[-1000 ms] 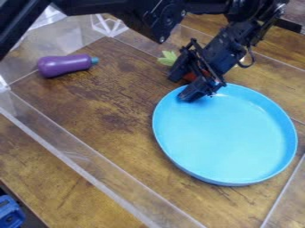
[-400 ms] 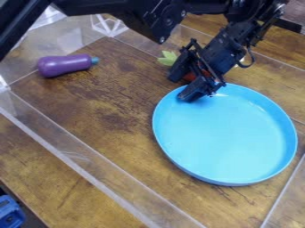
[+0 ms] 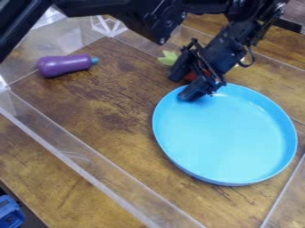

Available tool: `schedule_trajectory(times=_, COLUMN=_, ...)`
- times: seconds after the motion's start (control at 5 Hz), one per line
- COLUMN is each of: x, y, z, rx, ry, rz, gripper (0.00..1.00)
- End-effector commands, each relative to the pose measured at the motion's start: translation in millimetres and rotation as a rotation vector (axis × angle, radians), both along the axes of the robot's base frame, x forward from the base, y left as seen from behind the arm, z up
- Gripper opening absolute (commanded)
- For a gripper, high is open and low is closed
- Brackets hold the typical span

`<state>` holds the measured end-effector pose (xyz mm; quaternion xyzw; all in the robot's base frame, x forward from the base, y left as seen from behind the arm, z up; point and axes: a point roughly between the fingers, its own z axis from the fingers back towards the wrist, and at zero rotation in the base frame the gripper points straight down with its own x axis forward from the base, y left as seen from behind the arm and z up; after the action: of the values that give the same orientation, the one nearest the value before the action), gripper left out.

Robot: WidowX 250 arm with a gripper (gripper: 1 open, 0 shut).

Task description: Put the lemon on the blue tray

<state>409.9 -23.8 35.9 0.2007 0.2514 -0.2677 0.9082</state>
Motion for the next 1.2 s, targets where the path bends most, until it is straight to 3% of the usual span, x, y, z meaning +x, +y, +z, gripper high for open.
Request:
schedule_trajectory(times=0.0, x=8.1, y=6.9, z=22.6, rx=-0.016, ry=-0.064, rz=0.015, gripper=0.0)
schedule_trajectory(times=1.0, x=5.9, y=6.9, z=22.2, rx=-0.021, ry=-0.038, rz=0.006, gripper=0.0)
